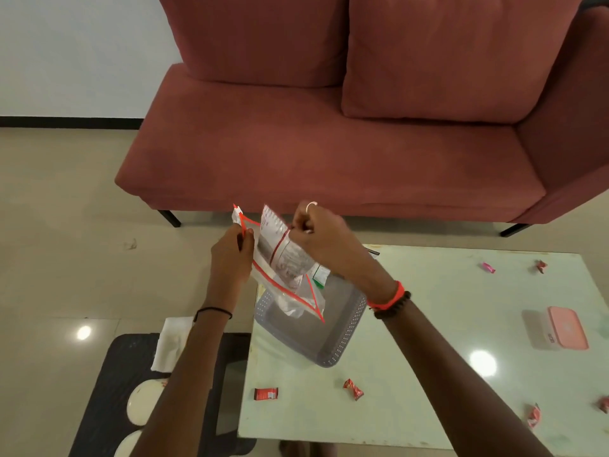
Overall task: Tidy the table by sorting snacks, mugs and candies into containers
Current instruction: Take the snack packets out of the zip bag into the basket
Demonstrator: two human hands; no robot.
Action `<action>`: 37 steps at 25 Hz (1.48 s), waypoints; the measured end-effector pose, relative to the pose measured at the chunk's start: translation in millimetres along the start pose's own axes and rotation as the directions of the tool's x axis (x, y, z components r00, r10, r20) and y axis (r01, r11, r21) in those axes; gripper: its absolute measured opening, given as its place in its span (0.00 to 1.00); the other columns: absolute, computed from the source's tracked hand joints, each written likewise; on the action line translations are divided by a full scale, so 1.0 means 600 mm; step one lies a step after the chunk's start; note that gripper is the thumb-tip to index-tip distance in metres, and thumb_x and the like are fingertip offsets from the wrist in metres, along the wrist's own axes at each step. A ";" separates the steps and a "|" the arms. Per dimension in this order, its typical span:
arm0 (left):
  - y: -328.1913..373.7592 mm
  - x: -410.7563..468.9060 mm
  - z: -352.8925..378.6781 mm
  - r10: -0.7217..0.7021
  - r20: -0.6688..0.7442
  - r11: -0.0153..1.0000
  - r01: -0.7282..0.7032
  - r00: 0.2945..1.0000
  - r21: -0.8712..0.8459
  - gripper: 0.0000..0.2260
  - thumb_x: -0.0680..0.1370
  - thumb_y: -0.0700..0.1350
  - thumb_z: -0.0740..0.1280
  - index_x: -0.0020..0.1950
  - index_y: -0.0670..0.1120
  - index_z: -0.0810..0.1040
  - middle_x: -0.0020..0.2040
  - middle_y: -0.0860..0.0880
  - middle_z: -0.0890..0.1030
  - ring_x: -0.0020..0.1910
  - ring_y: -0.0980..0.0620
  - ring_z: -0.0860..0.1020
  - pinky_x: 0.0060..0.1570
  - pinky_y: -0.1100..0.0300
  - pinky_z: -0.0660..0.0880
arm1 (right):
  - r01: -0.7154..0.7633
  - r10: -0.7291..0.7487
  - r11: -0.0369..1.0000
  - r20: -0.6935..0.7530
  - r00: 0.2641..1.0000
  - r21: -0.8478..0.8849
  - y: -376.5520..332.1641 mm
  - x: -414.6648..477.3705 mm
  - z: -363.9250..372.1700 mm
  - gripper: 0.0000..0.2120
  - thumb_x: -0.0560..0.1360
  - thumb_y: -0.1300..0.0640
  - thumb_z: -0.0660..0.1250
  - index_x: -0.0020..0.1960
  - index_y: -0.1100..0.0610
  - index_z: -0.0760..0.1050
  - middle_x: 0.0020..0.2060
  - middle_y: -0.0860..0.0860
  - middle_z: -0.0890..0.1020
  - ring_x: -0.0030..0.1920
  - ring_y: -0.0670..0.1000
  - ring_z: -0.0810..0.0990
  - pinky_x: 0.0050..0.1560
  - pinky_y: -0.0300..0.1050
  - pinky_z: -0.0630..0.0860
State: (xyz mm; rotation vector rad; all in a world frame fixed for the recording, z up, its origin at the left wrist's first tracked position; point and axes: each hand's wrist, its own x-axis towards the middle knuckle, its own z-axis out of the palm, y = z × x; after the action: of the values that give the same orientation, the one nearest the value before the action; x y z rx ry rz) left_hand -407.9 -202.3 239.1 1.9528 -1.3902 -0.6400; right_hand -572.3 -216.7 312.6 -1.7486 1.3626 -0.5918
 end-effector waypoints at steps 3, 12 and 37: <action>0.003 0.009 -0.009 0.000 -0.017 1.000 0.000 1.000 0.005 0.14 0.81 0.44 0.57 0.46 0.34 0.73 0.41 0.33 0.79 0.39 0.35 0.79 0.41 0.41 0.78 | 0.040 -0.020 0.984 -0.119 0.993 0.173 -0.010 0.004 -0.060 0.04 0.77 0.64 0.61 0.45 0.58 0.72 0.35 0.51 0.78 0.31 0.42 0.72 0.26 0.25 0.65; -0.029 0.042 -0.028 -0.057 -0.062 0.998 0.057 0.996 0.011 0.11 0.82 0.44 0.57 0.44 0.40 0.71 0.35 0.43 0.72 0.29 0.50 0.71 0.30 0.65 0.68 | -0.156 0.215 0.968 -0.330 0.919 0.197 0.193 0.088 -0.076 0.07 0.78 0.67 0.57 0.48 0.57 0.71 0.46 0.53 0.78 0.48 0.49 0.75 0.49 0.40 0.69; -0.062 0.114 0.011 0.035 -0.120 0.999 -0.032 0.992 0.024 0.14 0.81 0.47 0.57 0.53 0.36 0.74 0.42 0.43 0.75 0.37 0.52 0.74 0.27 0.83 0.67 | -0.380 0.351 0.713 -0.169 0.921 -0.588 0.544 0.145 0.065 0.12 0.78 0.62 0.55 0.51 0.62 0.77 0.48 0.59 0.82 0.48 0.60 0.80 0.45 0.52 0.79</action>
State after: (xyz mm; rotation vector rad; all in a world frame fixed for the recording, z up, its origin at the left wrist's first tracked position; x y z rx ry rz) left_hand -367.4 -259.9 205.8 1.9470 -1.3577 -0.4849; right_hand -698.4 -311.2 11.1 -1.8635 2.0330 0.0639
